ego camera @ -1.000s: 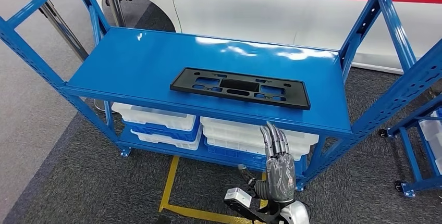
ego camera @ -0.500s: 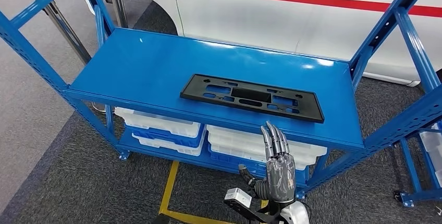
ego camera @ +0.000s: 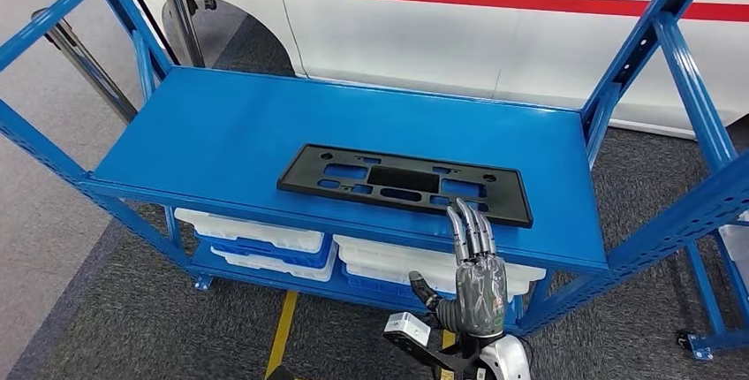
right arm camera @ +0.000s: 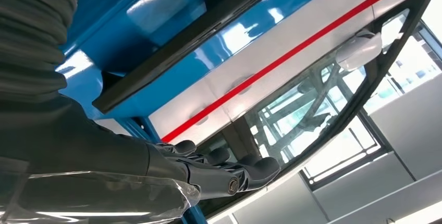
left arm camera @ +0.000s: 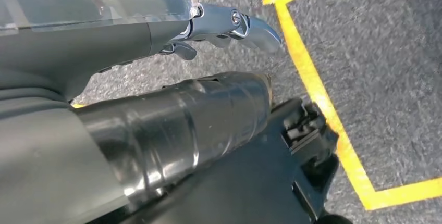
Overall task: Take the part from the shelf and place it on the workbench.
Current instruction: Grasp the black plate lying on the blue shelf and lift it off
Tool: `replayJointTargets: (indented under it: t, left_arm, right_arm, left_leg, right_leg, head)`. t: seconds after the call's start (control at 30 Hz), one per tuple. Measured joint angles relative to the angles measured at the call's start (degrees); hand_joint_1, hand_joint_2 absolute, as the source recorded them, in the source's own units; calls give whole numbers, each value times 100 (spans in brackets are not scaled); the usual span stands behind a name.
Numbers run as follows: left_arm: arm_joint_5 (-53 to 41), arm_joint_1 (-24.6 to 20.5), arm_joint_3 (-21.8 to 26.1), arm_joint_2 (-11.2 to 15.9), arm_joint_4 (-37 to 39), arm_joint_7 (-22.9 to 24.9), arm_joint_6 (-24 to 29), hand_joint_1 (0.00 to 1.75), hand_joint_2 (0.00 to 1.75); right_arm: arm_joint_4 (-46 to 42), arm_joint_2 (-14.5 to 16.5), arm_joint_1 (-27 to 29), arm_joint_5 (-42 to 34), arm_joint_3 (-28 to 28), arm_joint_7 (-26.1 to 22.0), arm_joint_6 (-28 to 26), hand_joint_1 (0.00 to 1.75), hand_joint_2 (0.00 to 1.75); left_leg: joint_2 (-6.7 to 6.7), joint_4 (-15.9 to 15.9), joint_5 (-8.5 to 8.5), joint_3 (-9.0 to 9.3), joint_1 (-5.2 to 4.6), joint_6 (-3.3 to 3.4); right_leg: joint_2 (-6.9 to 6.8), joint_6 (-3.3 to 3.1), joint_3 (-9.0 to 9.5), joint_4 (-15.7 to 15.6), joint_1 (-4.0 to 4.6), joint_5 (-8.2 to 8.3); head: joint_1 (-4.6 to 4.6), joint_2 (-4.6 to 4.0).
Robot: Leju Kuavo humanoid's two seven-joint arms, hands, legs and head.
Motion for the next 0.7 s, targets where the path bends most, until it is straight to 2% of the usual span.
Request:
replayJointTargets:
  t: [0.03,0.07,0.1,0.13,0.17,0.27,0.33,0.4,0.43,0.47,0.5,0.57,0.6,0.63,0.7]
  left_arm:
    - [-1,1,0,0,0,0,1,0,0]
    - [-2,1,0,4,0,1,0,0,0]
    - [-2,-6,-1,8,0,2,-1,0,0]
    - [-2,-11,-2,12,0,2,-3,0,0]
    - [-1,-10,-4,16,0,3,-5,0,0]
    - [2,8,-17,7,0,2,-9,0,0]
    - [7,-7,-30,1,0,1,-10,0,0]
    - [9,-16,-42,0,0,2,-10,0,0]
    - [9,-13,-48,0,0,3,-9,0,0]
    - [9,-8,-55,0,0,4,-9,0,0]
    - [9,-4,-64,-1,0,4,-8,0,0]
    - [9,-1,-88,-3,3,3,-9,0,0]
    - [9,-3,-100,-4,5,2,-10,0,0]
    - [8,-7,-109,-4,8,3,-12,0,0]
    - [7,-13,-120,-1,11,4,-14,0,0]
  right_arm:
    - [-3,0,-3,20,0,8,0,0,175]
    - [-5,-1,-8,45,-1,25,0,0,175]
    - [-9,-5,-15,67,-2,50,0,0,175]
    - [-17,-11,-21,79,-5,77,0,0,175]
    - [-28,-20,-24,82,-10,100,-1,0,175]
    - [-112,-55,-37,45,-51,110,-4,0,175]
    - [-175,-80,-58,21,-94,102,-4,0,175]
    - [-208,-108,-68,45,-133,110,-4,0,175]
    - [-213,-127,-67,68,-148,122,-4,0,175]
    - [-215,-147,-67,91,-159,138,-4,0,175]
    - [-216,-164,-70,108,-164,152,-4,0,175]
    - [-217,-193,-77,137,-169,178,-4,0,175]
    - [-216,-206,-82,157,-171,192,-3,0,175]
    - [-216,-219,-86,180,-172,210,-3,0,175]
    - [-217,-245,-97,218,-173,256,-3,0,175]
  left_leg:
    - [-1,-372,303,92,-4,30]
    - [-1,-718,526,188,-23,63]
    - [-3,-1002,633,266,-47,95]
    - [-8,-1155,688,309,-70,130]
    - [-12,-1197,651,320,-90,161]
    - [-20,-1295,693,463,-56,250]
    - [-16,-1342,672,559,-37,300]
    - [-17,-1343,624,602,-39,334]
    - [-20,-1340,593,629,-41,337]
    - [-25,-1337,555,668,-42,335]
    - [-31,-1334,511,719,-40,328]
    - [-41,-1330,414,841,-37,295]
    - [-48,-1324,372,879,-40,268]
    - [-51,-1319,332,898,-45,230]
    - [-54,-1298,290,926,-53,158]
  right_leg:
    - [6,12,69,-1,2,-49]
    - [8,30,132,-1,8,-96]
    - [10,57,171,-3,10,-136]
    - [11,90,192,-4,12,-169]
    - [12,125,206,14,15,-182]
    - [4,210,224,176,19,-247]
    - [-7,254,-1,615,8,-457]
    - [-10,299,-430,1259,-4,-699]
    - [-11,319,-614,1464,-13,-732]
    - [-12,329,-721,1495,-21,-658]
    - [-13,331,-731,1326,-27,-466]
    - [-18,307,-577,667,-27,52]
    - [-28,287,-511,370,-12,167]
    - [-35,255,-470,201,4,238]
    - [-42,182,-445,107,29,192]
  head:
    - [1,0]
    - [4,0]
    - [-1,0]
    - [-4,0]
    - [-9,0]
    - [-14,0]
    - [-9,0]
    - [-8,0]
    - [-8,0]
    - [-7,0]
    - [-7,0]
    - [-7,0]
    - [-6,0]
    - [-7,0]
    - [-8,0]
